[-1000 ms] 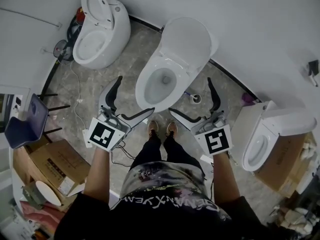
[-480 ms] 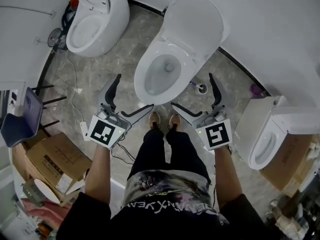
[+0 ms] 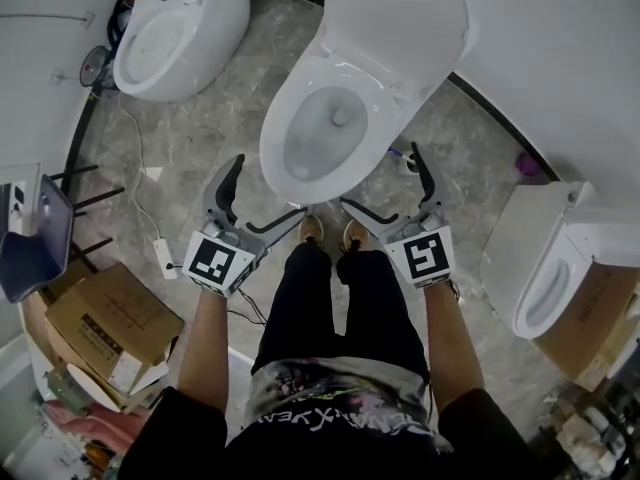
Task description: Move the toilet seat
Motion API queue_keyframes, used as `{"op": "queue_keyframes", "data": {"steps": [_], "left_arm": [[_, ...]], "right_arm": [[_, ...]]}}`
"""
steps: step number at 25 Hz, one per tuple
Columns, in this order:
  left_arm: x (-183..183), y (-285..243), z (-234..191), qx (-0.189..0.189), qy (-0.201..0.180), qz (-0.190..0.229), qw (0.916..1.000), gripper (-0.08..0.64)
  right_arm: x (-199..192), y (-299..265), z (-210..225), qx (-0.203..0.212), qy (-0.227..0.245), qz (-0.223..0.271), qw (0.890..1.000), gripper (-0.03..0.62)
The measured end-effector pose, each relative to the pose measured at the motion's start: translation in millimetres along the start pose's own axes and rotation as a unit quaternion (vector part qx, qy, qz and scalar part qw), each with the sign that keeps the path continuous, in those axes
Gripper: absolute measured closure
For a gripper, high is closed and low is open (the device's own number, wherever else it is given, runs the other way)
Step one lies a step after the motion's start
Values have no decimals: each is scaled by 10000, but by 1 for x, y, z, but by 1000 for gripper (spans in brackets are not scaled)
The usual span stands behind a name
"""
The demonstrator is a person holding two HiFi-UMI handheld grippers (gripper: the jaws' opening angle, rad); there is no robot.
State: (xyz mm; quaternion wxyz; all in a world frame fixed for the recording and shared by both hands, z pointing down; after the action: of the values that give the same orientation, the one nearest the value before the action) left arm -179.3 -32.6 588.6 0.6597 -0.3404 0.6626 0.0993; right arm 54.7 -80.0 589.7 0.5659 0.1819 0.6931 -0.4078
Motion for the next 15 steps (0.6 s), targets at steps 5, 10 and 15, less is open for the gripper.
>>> {"op": "queue_keyframes", "data": {"steps": [5, 10, 15], "left_arm": [[-48, -9, -23, 223, 1302, 98, 9912, 20], [-123, -14, -38, 573, 2481, -81, 9670, 20], [-195, -17, -38, 825, 3171, -415, 9439, 20]], "right_arm": [[-42, -17, 11, 76, -1301, 17, 9915, 8], [-104, -38, 18, -51, -2487, -133, 9685, 8], [-174, -56, 13, -238, -3070, -582, 9496, 8]]}}
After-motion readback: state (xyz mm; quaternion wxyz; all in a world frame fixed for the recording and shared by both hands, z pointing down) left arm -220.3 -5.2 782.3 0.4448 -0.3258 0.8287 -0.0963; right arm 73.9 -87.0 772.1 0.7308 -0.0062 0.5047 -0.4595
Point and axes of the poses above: the fingertips, and each gripper's own axes: y backward along the fingers, z to its right, x out of its top, the point moved 8 cm from there along y, backward along the fingers, and after that the axes turned 2 degrees about z, right-handed, at the moved point
